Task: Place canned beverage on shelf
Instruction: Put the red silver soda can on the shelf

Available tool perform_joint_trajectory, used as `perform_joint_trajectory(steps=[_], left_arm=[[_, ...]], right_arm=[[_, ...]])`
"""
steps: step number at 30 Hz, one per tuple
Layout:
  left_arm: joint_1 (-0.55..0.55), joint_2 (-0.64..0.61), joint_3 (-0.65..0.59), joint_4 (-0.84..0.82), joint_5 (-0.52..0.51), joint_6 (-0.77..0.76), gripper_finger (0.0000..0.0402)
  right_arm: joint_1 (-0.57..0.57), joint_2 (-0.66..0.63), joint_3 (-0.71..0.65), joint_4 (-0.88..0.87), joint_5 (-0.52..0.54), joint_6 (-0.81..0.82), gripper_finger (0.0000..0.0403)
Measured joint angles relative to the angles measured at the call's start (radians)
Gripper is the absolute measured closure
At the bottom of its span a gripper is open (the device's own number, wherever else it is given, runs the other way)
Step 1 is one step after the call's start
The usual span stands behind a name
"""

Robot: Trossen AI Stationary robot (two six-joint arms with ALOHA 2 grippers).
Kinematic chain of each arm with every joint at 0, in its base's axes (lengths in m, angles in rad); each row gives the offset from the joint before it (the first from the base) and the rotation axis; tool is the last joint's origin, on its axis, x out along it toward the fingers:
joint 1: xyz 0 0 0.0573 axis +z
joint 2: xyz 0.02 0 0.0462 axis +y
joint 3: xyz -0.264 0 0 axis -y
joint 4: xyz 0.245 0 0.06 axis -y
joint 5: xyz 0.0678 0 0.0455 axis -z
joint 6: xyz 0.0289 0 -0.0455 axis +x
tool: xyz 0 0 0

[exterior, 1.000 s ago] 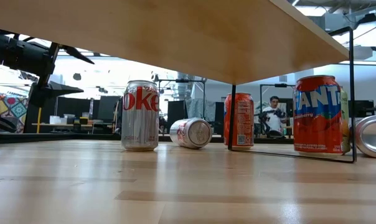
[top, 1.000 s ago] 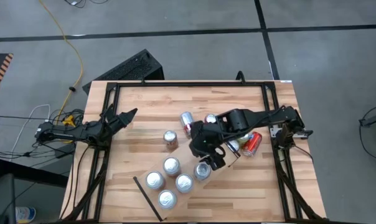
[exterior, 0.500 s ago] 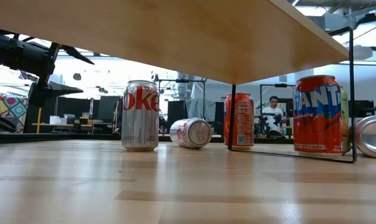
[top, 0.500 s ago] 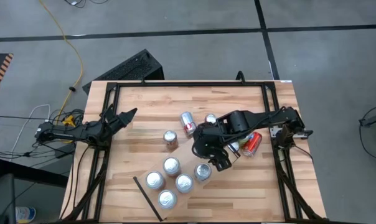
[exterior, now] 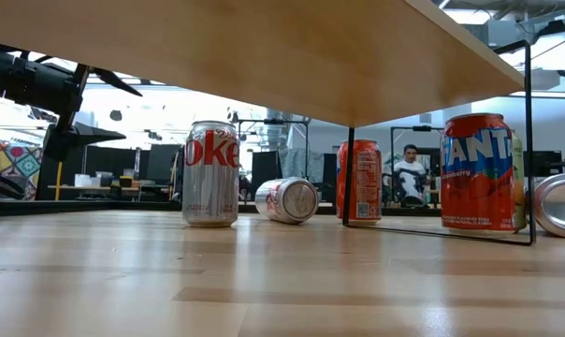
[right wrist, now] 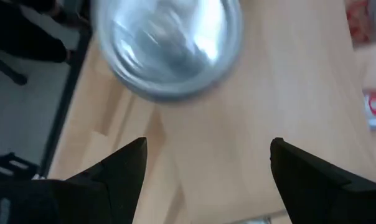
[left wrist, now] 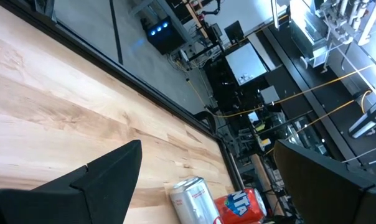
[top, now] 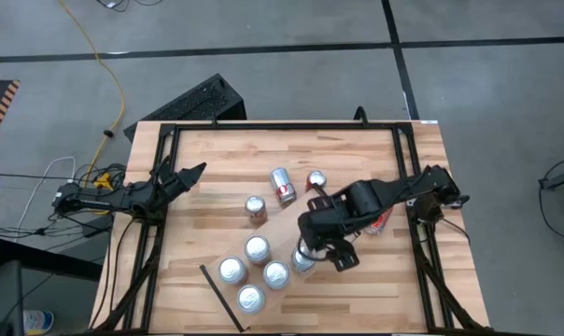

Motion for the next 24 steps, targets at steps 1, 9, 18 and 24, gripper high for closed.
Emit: perform_joint_trajectory(steps=[1,9,18,24], left_arm=[[0.0,0.0,0.0,0.0,0.0,0.0,0.0051],[0.0,0.0,0.0,0.001,0.011,-0.001,0.0051],[0.0,0.0,0.0,0.008,0.083,0.013,0.0051],[0.0,0.0,0.0,0.01,0.099,0.004,0.0051]], right_arm=[[0.008,0.0,0.0,0.023,0.0,0.006,0.0086],[0.026,0.0,0.0,0.175,0.036,0.01,0.0086],[0.004,0.0,0.0,0.219,0.054,0.089,0.0086],[0.015,-0.004,-0.001,0.17,0.055,0.098,0.0086]])
